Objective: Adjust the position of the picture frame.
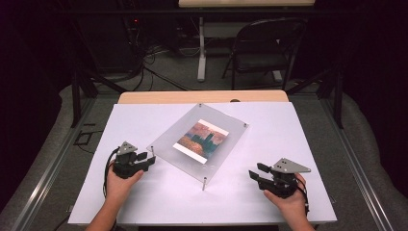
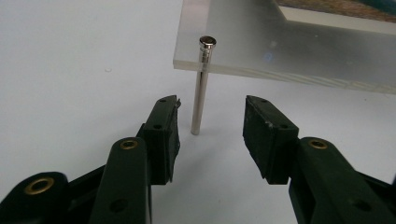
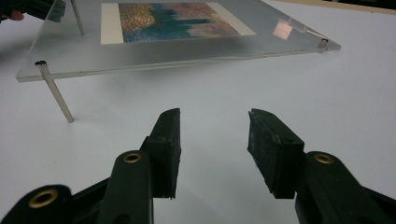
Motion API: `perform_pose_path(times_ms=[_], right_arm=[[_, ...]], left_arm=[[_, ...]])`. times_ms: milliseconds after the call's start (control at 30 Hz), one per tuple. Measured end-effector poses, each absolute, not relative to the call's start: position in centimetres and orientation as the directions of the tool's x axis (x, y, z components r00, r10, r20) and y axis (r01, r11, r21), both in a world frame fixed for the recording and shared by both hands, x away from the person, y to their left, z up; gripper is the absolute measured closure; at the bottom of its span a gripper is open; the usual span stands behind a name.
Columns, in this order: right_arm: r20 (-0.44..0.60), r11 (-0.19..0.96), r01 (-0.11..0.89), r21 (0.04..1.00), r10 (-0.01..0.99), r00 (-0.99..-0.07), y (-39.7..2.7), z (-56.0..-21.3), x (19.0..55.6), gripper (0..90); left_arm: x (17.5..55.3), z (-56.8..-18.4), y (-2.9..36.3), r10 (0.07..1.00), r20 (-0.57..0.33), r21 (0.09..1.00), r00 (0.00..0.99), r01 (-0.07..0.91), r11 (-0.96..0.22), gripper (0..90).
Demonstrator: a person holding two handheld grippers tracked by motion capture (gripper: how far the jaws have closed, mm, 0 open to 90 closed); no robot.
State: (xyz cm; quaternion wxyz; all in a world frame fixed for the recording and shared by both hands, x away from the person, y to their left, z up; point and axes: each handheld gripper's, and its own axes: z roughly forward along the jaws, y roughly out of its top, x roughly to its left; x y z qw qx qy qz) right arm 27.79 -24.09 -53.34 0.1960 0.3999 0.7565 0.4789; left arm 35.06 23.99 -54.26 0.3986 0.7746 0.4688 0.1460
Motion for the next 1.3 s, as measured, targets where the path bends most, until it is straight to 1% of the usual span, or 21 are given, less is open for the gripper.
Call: perform_pose_path(times_ms=[233,333,400,500,667,800,833,867,1000,1100,1300], right_arm=[[0.087,0.22,0.417,0.882,0.793,-0.603,-24.1,-53.3,27.8,54.5],[0.088,0.22,0.418,0.882,0.793,-0.603,-24.1,-53.3,27.8,54.6],[0.087,0.221,0.416,0.882,0.792,-0.604,-24.1,-53.3,27.8,54.9],[0.088,0.221,0.419,0.881,0.792,-0.603,-24.1,-53.3,27.8,55.0],[0.085,0.225,0.418,0.88,0.791,-0.605,-24.1,-53.3,27.8,55.0],[0.085,0.226,0.418,0.88,0.791,-0.606,-24.1,-53.3,27.8,55.0],[0.085,0.225,0.418,0.88,0.791,-0.606,-24.1,-53.3,27.8,55.0],[0.086,0.225,0.419,0.88,0.791,-0.606,-24.1,-53.4,27.8,55.0],[0.088,0.225,0.42,0.879,0.789,-0.608,-24.1,-53.3,27.8,55.1],[0.088,0.227,0.422,0.878,0.789,-0.608,-24.0,-53.4,27.8,55.3],[0.089,0.233,0.423,0.876,0.784,-0.615,-23.7,-53.4,27.8,55.7]], left_arm=[[35.7,-54.6,23.6,0.84,-0.152,0.758,0.521,0.607,-0.239,56.2],[36.0,-54.8,23.5,0.838,-0.153,0.754,0.524,0.61,-0.243,58.7],[36.2,-54.8,23.2,0.836,-0.151,0.759,0.528,0.603,-0.244,62.9],[36.2,-54.8,23.1,0.832,-0.151,0.764,0.534,0.597,-0.245,64.0],[36.6,-55.1,22.5,0.842,-0.102,0.754,0.53,0.593,-0.283,67.2],[36.8,-55.2,22.3,0.842,-0.084,0.752,0.533,0.589,-0.297,72.6],[36.8,-55.2,22.3,0.844,-0.08,0.752,0.531,0.588,-0.298,72.6],[36.9,-55.2,22.4,0.846,-0.081,0.753,0.527,0.589,-0.295,75.8],[36.9,-55.3,22.6,0.85,-0.081,0.755,0.521,0.589,-0.289,82.2],[36.9,-55.4,22.8,0.85,-0.088,0.759,0.52,0.587,-0.281,84.3],[36.9,-55.4,22.7,0.849,-0.076,0.759,0.523,0.583,-0.291,84.8]])
